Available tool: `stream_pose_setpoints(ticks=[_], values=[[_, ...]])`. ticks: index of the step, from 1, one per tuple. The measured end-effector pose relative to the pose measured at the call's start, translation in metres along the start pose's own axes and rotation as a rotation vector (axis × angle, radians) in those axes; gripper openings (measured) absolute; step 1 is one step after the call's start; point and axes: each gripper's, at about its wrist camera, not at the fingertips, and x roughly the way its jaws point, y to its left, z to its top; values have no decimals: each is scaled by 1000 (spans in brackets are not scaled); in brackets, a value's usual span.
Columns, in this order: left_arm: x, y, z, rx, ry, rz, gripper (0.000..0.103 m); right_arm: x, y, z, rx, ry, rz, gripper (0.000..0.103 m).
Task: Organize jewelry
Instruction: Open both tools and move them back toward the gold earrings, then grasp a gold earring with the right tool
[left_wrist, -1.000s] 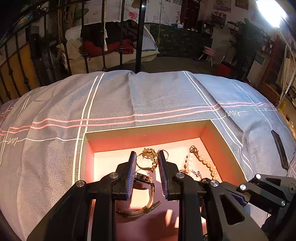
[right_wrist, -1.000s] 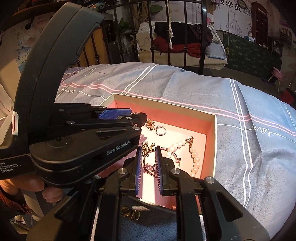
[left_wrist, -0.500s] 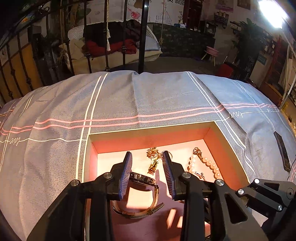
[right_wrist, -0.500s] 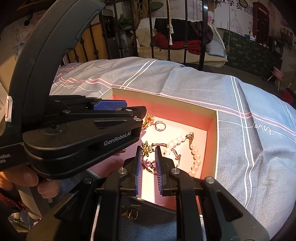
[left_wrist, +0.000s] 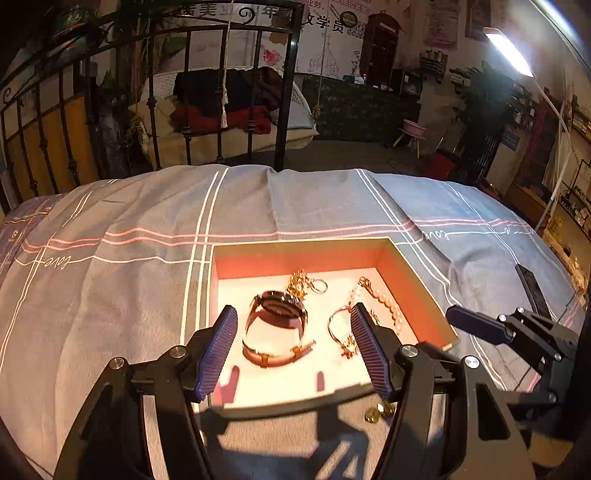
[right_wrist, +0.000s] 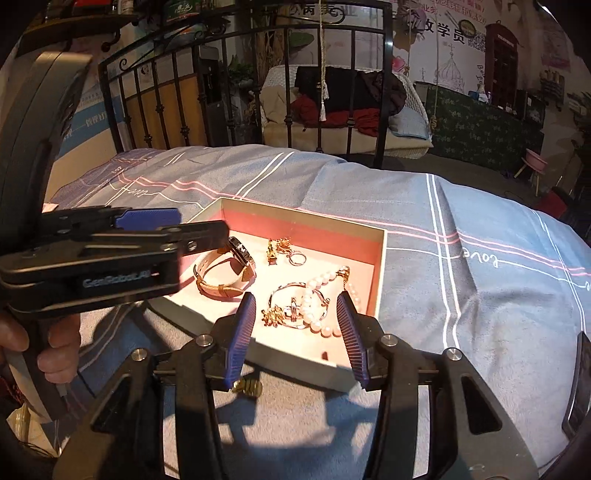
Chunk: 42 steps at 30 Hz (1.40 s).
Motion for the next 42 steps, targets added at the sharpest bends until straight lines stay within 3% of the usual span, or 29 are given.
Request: stream_pose_setpoints(ticks=[4, 8, 13, 21, 30, 36, 41, 42], values=[[-14, -16, -39, 14, 20, -29, 64, -14, -16, -33, 48, 27, -35, 46], [-5, -35, -64, 39, 76, -53, 64, -12, -26, -55, 84, 72, -29, 46], [13, -44, -66, 55, 110, -47, 64, -9, -19, -64, 66, 87, -15, 46], [24, -27, -68, -28, 149, -26, 64, -4, -12, -64, 52, 102, -8, 46], [8, -8, -75, -42, 122, 71, 64, 3, 1, -61, 14, 122, 15, 49], [-2, -2, -84, -49, 96, 57, 63, 22, 24, -49, -70, 169, 57, 48], [0, -8, -83, -20, 102, 57, 63, 37, 33, -40, -102, 191, 79, 19], [0, -8, -83, -19, 102, 59, 63, 37, 33, -40, -105, 192, 85, 17]])
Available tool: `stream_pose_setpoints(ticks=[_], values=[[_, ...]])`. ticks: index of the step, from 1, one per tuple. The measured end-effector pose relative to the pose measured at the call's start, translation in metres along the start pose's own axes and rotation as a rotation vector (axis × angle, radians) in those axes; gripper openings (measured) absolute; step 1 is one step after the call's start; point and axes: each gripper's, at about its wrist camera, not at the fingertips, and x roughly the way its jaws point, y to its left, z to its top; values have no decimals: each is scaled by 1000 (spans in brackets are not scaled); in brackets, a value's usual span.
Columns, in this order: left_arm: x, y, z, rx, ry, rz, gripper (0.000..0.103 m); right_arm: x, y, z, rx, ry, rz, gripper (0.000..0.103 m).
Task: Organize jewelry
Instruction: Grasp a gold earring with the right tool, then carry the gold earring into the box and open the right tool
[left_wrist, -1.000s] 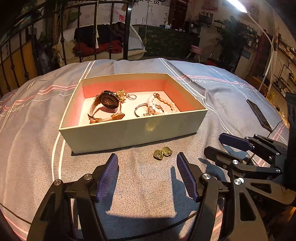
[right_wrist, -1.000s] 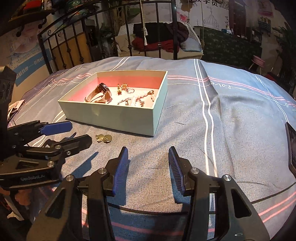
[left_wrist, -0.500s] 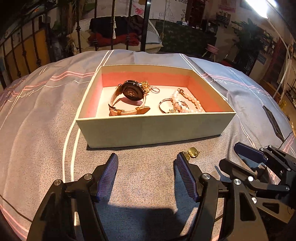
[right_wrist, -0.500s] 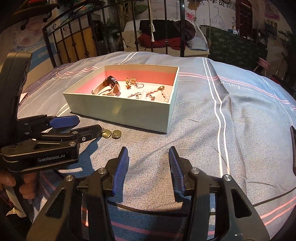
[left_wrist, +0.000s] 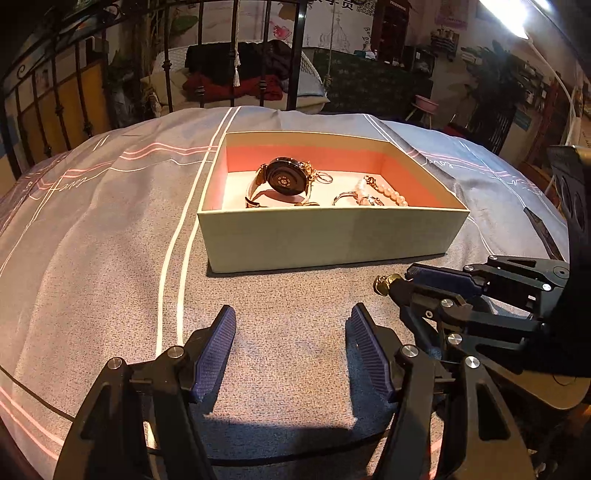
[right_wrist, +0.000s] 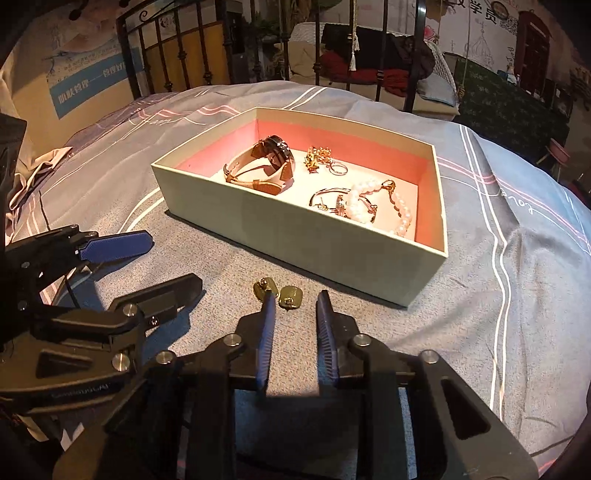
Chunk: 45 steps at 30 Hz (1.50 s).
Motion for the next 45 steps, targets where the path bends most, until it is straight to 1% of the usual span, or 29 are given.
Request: stream_pose_setpoints(ticks=[1, 7, 10, 13, 15, 16, 17, 19, 20, 21, 23, 26, 32, 35, 39, 45], values=[[0, 0, 0, -1, -1, 1, 63, 0, 1, 0, -2, -3, 4, 14], [1, 0, -1, 6, 1, 2, 63, -10, -3, -9, 33, -35, 17, 14], [-1, -2, -1, 10, -1, -17, 64, -18, -7, -16, 62, -58, 15, 14], [-1, -7, -2, 20, 0, -18, 64, -27, -11, -22, 84, -78, 17, 14], [-2, -11, 0, 25, -1, -22, 63, -34, -12, -21, 89, -96, 15, 14], [-3, -12, 3, 23, -8, -25, 61, -38, -13, -18, 88, -106, 17, 14], [-5, -12, 7, 23, -17, -32, 57, -42, -13, -15, 86, -119, 17, 14], [-10, -12, 18, 19, -37, -32, 24, -49, -14, -4, 80, -147, 21, 14], [-12, -12, 25, 14, -47, -33, 15, -51, -14, 2, 79, -161, 22, 14], [-13, -11, 32, 6, -55, -38, 2, -53, -14, 8, 75, -171, 22, 14], [-16, -9, 48, -11, -73, -58, 2, -54, -13, 21, 64, -186, 14, 14], [-15, -10, 71, -2, -108, -45, 2, -50, -13, 41, 53, -199, 3, 14], [7, -12, 102, 5, -94, -24, 2, -28, -18, 71, 51, -178, -26, 14], [21, -10, 105, -5, -68, -20, 2, -15, -22, 77, 55, -151, -42, 14], [31, -7, 105, -3, -48, -10, 2, -1, -26, 76, 61, -116, -51, 14], [41, -1, 104, -24, -27, -10, 2, 8, -24, 74, 53, -91, -50, 14]])
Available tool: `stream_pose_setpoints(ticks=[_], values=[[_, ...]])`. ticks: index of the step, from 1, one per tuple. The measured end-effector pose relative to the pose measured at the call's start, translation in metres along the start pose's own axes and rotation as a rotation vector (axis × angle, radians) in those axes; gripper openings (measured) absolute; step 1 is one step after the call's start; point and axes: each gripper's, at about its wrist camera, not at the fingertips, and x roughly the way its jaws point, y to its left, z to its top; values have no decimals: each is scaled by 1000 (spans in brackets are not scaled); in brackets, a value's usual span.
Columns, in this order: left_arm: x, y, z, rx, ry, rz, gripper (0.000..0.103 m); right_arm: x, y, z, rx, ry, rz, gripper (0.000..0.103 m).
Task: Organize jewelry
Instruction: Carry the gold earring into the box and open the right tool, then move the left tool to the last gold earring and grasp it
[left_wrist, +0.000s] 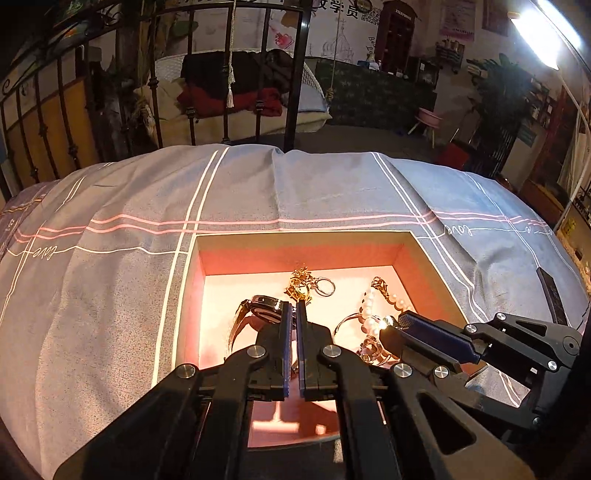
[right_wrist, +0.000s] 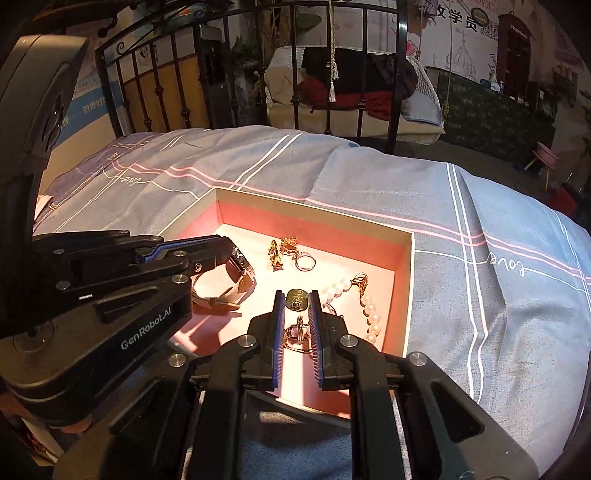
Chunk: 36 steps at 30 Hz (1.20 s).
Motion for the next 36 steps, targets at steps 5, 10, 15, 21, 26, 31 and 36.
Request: stream_pose_setpoints(ticks=[5, 10, 15, 21, 26, 31, 36], values=[[3, 2, -2, -7, 11, 6, 2, 4, 0, -3, -6, 12, -3, 14], [-3, 8, -2, -42, -2, 3, 33, 3, 1, -4, -12, 19, 2, 14], [-23, 6, -5, -44, -31, -35, 44, -12, 2, -8, -24, -27, -9, 42], [-62, -7, -39, -11, -73, -86, 57, -57, 5, -49, -47, -89, -78, 65], [-55, -33, -80, 50, 8, -156, 57, -70, -8, -103, 11, -46, -108, 70], [-30, -51, -90, 122, 59, -90, 53, -71, -16, -120, 41, -23, -95, 70], [-16, -56, -85, 172, 94, -48, 28, -69, -15, -123, 48, -25, -86, 70]])
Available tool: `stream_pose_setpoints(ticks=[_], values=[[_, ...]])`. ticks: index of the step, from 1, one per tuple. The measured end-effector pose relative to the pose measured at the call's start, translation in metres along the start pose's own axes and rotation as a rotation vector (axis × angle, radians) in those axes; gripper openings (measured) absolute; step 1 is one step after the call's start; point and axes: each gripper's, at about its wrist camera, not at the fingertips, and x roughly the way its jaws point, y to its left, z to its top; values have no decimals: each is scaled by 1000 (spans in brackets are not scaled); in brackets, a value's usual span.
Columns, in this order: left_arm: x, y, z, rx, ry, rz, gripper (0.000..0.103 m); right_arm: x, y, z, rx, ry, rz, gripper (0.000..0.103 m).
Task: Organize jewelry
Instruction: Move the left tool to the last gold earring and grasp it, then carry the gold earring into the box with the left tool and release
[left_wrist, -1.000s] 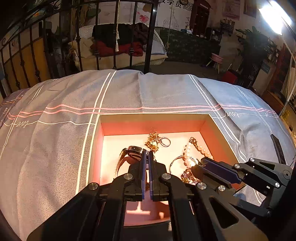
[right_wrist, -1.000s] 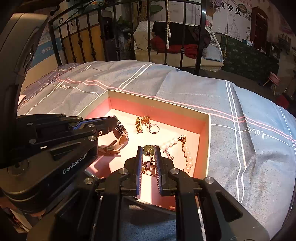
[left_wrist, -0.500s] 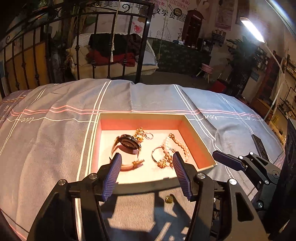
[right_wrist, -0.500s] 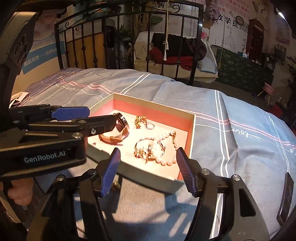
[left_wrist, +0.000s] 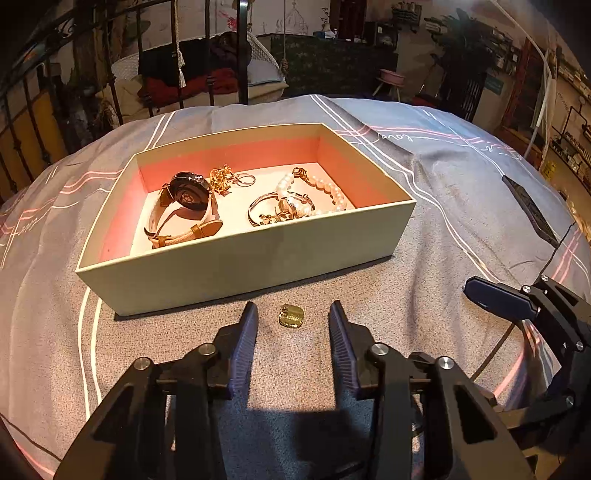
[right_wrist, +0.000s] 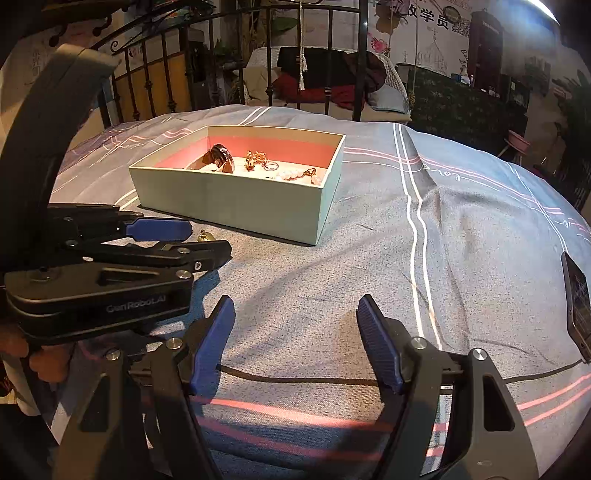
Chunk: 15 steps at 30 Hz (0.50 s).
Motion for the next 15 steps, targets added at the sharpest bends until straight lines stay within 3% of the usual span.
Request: stream_pose_setpoints(ticks=[1, 3, 9, 15], values=[[2, -1, 1, 15, 7, 13, 18, 1, 0, 1, 2, 2, 3, 70], [4, 1, 2, 17, 9, 6, 13, 2, 2, 1, -1, 5, 5, 71], [-5, 19, -6, -69, -26, -75, 13, 2, 9, 2, -7, 6, 18, 72], [-21, 30, -20, -101, -50, -43, 13, 12, 26, 11, -51, 25, 50, 72]])
